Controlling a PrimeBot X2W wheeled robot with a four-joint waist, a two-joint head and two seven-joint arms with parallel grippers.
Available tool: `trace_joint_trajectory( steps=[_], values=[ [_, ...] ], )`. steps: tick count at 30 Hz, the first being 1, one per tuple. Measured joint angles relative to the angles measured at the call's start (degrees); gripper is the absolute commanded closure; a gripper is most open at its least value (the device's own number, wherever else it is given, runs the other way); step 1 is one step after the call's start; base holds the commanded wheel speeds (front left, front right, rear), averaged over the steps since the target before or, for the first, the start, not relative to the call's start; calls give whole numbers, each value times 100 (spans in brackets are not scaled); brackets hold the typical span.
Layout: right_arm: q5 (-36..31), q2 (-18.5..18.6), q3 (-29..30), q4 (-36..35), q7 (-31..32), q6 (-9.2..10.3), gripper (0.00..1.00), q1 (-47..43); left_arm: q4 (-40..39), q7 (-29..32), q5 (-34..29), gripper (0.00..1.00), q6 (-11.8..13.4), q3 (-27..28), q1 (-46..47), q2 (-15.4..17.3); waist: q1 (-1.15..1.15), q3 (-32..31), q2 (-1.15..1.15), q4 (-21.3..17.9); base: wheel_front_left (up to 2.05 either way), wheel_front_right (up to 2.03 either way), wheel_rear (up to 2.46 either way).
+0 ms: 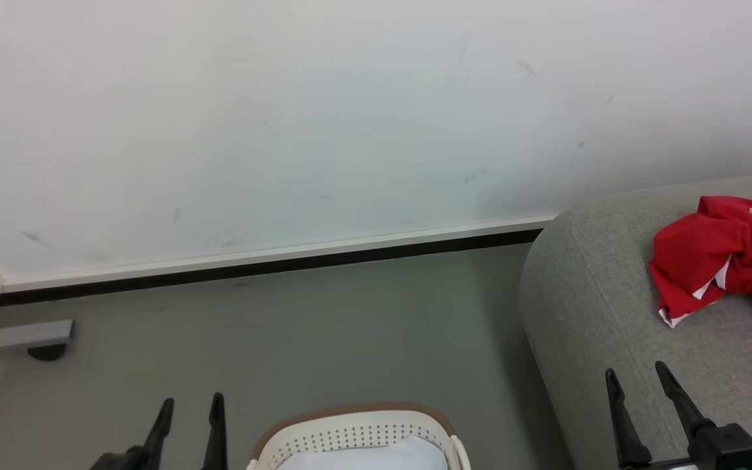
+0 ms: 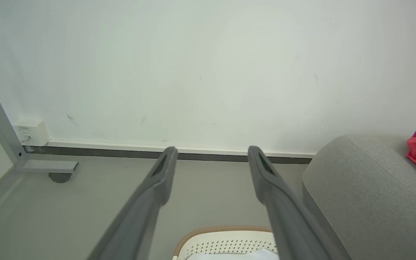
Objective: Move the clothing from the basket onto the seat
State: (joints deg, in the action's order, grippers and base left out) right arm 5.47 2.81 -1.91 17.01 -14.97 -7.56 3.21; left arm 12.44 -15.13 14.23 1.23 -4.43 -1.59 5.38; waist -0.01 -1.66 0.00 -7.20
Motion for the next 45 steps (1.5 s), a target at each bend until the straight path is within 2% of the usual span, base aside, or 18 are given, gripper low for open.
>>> trace_joint_trajectory(
  steps=[14, 15, 20, 45],
  values=[
    [45, -1, -94, 48, 0, 0, 0, 15, 57, 0, -292, 0, -277, 181, -1, -155, 1, 14, 0, 156, 0, 0, 0],
    [51, -4, -99, 78, 3, 0, 100, 3, 89, 1, -293, 100, -277, 178, -6, -164, 1, 15, 0, 158, 0, 0, 0],
    [233, -38, -98, 252, 87, -1, 100, -112, 293, 97, -152, 100, -281, 200, -47, -202, 1, 18, 0, 171, 0, 0, 0],
    [2853, -41, 202, 130, 733, -1, 100, -25, 178, 717, 2332, 100, -371, 454, 131, -225, 1, 46, 0, 282, 0, 0, 0]
  ],
)
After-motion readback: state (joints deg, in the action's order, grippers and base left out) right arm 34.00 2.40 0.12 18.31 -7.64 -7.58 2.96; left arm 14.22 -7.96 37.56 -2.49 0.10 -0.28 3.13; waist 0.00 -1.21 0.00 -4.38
